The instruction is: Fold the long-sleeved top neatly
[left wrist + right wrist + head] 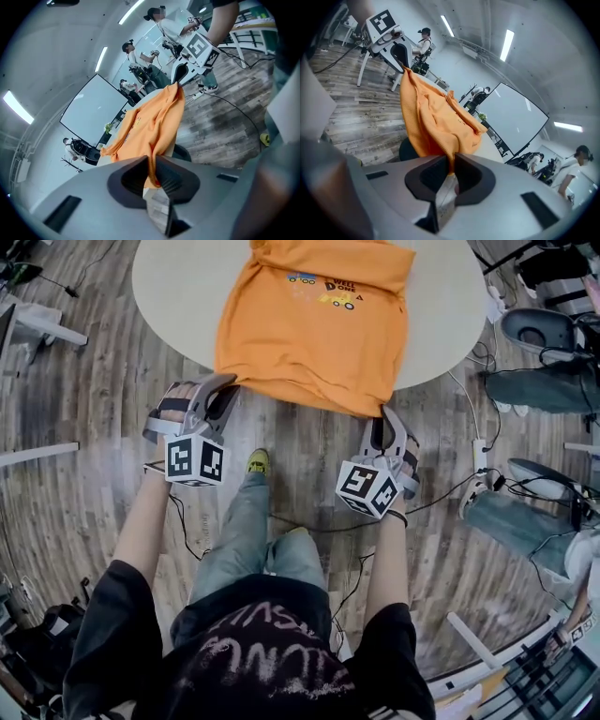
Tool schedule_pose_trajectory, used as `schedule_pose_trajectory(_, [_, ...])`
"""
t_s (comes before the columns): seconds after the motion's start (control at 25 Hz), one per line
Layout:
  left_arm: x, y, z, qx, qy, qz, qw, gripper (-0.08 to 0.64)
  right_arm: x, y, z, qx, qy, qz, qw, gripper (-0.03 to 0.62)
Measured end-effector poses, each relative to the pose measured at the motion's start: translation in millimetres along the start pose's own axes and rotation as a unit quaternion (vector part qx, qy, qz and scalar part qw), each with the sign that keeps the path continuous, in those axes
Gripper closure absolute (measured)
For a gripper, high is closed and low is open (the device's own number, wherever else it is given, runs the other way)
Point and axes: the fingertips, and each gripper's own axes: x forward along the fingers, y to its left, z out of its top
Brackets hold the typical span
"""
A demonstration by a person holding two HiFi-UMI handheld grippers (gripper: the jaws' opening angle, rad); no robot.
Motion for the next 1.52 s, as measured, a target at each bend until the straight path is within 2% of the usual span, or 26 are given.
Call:
schedule_pose_trajectory(0.56, [-32,8,7,-0.014,0.006,-0.027,0.9995,0.52,-29,-3,15,-0.009,0.014,0.051,0.999,0.565])
schedule_pose_trajectory(0.8, [-61,-2,7,-0.033,0.016,-0.05,0.9981,0.522,-60,12,19,-0.016,0.022,0.098,0.995,0.565])
schedule_pose_trajectory(1.0, [-87,-8,13,-0.042,0.022,-0.062,0.9969,0.523,-88,15,26,-0.017,0.021,0.121,0.992,0.565])
schedule_pose_trajectory(1.28, [-109,22,26,-0.052,0.019,-0.067,0.9962,0.523,-108,-9,46,-0.025,0.015,0.144,0.989,0.565])
schedule_pose_trajectory(1.52, [-91,66,36,-0.055,0.008,-0.064,0.9964,0.525,-90,-41,66,-0.039,0.01,0.151,0.988,0.564])
